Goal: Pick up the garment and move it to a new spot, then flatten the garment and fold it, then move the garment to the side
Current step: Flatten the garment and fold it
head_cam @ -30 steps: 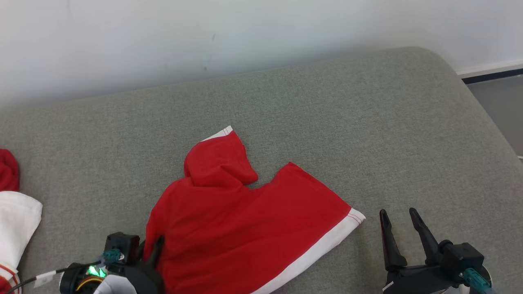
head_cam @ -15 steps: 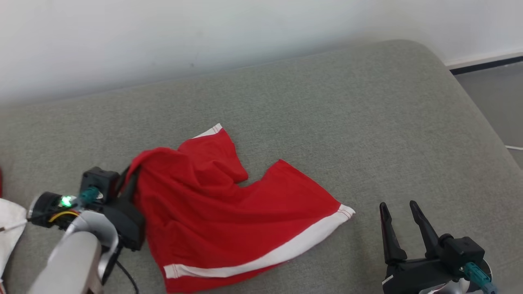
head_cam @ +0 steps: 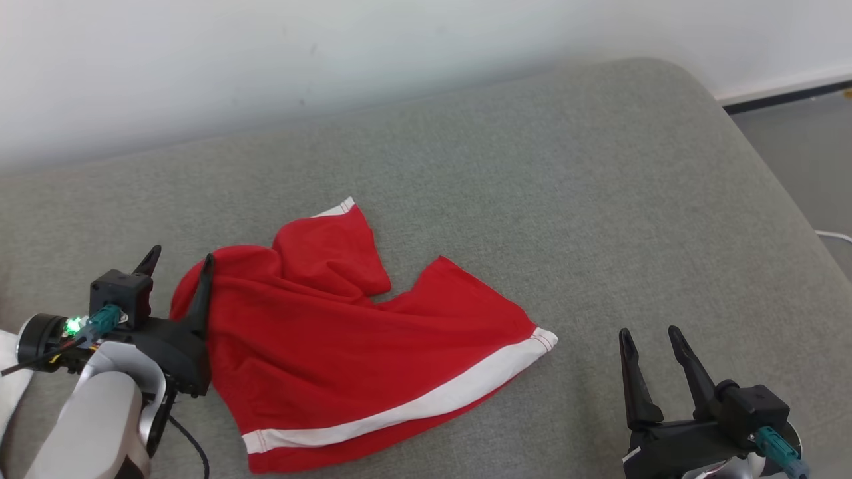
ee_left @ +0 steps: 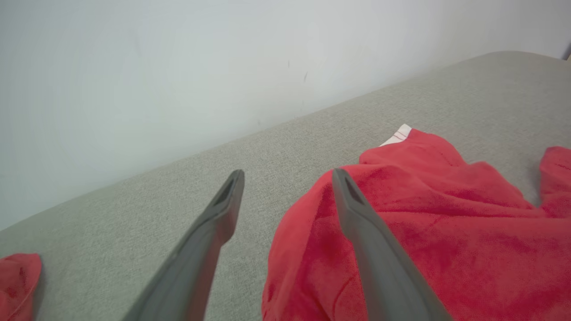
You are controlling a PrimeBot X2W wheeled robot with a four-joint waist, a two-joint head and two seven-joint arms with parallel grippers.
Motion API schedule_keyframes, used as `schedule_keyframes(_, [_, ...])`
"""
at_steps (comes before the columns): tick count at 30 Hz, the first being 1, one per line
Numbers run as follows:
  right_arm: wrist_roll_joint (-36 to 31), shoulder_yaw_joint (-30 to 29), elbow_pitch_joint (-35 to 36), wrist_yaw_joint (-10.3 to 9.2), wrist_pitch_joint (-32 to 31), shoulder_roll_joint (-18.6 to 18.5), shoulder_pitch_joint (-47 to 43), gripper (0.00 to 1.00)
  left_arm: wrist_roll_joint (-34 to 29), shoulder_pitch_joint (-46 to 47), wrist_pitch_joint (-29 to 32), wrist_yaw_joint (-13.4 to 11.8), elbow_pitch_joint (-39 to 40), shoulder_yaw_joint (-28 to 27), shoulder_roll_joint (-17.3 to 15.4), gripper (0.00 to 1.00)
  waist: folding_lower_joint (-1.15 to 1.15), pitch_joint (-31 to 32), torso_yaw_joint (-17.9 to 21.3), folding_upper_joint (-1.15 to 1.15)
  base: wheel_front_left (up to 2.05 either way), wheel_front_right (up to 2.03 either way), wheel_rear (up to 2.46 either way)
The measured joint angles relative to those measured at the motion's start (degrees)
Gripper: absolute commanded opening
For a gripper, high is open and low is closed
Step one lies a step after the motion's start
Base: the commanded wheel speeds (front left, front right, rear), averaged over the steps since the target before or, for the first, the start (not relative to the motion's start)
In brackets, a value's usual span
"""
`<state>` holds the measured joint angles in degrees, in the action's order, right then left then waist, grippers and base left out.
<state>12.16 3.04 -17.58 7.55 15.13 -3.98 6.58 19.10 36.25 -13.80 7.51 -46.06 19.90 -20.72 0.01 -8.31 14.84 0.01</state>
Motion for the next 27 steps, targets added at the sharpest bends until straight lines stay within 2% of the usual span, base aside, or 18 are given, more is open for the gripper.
schedule_keyframes(5, [-0.2,0.0,0.0,0.0,0.0,-0.4,-0.5,1.0,1.6,-2.3,-1.1,-1.4,3.7,-2.7,1.5,1.0,-0.01,2.0,-1.7,0.0,0.0,0.0,0.0])
schedule_keyframes(10, [-0.2,0.3,0.8,0.0,0.0,-0.8,-1.4,1.0,1.1,-8.7,-1.2,-3.6,15.9,-7.3,2.4,1.0,-0.01,3.9,-4.2,-0.01,0.0,0.0,0.0])
schedule_keyframes(15, [-0.2,0.6,1.0,0.0,0.0,-1.3,-2.3,1.0,-0.3,-16.9,-1.2,-5.4,24.2,-11.0,3.9,1.0,-0.01,5.7,-7.0,0.0,0.0,0.0,0.0])
schedule_keyframes(23, [-0.2,0.8,1.6,0.0,0.0,-1.5,-2.7,1.0,-4.0,-26.3,-1.2,-7.0,34.4,-16.7,6.5,1.0,-0.02,7.8,-10.4,-0.01,0.0,0.0,0.0])
schedule_keyframes(27, [-0.2,0.8,2.0,0.0,0.0,-1.3,-3.2,1.0,-5.6,-30.9,-1.2,-6.6,39.2,-19.5,8.9,1.0,-0.02,8.4,-11.3,-0.01,0.0,0.0,0.0])
